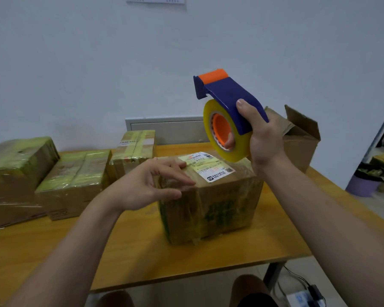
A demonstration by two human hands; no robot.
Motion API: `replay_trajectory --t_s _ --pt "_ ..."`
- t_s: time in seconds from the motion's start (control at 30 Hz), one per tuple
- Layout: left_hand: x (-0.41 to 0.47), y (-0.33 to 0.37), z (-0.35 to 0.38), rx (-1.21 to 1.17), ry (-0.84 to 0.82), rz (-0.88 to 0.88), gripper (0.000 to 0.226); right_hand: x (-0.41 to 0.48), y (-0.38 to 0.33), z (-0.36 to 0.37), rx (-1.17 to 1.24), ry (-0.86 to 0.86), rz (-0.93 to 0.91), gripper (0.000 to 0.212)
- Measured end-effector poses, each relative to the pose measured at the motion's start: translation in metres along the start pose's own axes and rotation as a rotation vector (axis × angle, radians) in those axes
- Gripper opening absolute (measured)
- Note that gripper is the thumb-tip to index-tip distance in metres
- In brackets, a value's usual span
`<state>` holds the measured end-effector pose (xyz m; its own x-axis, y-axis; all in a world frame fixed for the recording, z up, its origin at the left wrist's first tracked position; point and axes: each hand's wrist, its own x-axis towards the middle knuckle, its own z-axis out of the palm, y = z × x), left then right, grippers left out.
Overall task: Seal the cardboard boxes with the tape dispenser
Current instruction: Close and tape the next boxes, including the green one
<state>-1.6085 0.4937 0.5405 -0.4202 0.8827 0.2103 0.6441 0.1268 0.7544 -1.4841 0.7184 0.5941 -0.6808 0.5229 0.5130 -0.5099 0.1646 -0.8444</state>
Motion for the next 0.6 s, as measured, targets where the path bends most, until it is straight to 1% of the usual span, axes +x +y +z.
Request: replay_trajectory --t_s 0.1,0.13,0.17,0.23,0.27,0.3,0.37,0.4,0.43,0.47,0.5,0.53,0.6 --pt "0.006 -0.007 -0.011 -0.029 -0.058 -0.05 0.039 -0.001 0.004 -0.005 0.01 0.031 0.035 0.022" --pt "0.009 -0.009 -0.012 -0.016 -0.055 -0.052 0.043 0.0 0.006 -0.007 0.01 0.044 0.048 0.023" --pt "0.013 -0.01 -0.011 0.0 -0.016 -0.06 0.048 0.0 0.009 -0.009 0.01 0.051 0.063 0.027" --pt "0.023 -0.009 -0.004 0.043 0.181 -0.101 0.057 -0.002 0.016 -0.012 0.013 0.049 0.094 0.036" --pt "0.027 -0.006 0.002 0.11 0.31 -0.132 0.06 -0.004 0.02 -0.012 0.014 0.057 0.109 0.038" --pt "0.031 -0.003 0.01 0.244 0.429 -0.156 0.058 -0.006 0.024 -0.011 0.016 0.084 0.123 0.039" --pt "0.036 0.008 0.038 0.552 0.591 -0.141 0.041 -0.007 0.03 -0.009 0.021 0.175 0.136 0.041" --pt "0.037 0.013 0.054 0.633 0.636 -0.091 0.031 -0.006 0.031 -0.008 0.022 0.216 0.132 0.044" --pt "0.04 0.018 0.073 0.665 0.637 -0.047 0.026 -0.004 0.032 -0.008 0.023 0.246 0.123 0.045" --pt "0.043 0.022 0.091 0.676 0.595 -0.046 0.035 -0.001 0.032 -0.01 0.024 0.268 0.108 0.045" --pt "0.046 0.025 0.108 0.688 0.52 -0.1 0.055 0.001 0.031 -0.012 0.023 0.286 0.093 0.042" --pt "0.051 0.026 0.123 0.7 0.46 -0.184 0.075 0.004 0.031 -0.014 0.023 0.306 0.082 0.039" --pt "0.063 0.025 0.14 0.671 0.432 -0.335 0.108 0.006 0.031 -0.017 0.039 0.343 0.082 0.032"
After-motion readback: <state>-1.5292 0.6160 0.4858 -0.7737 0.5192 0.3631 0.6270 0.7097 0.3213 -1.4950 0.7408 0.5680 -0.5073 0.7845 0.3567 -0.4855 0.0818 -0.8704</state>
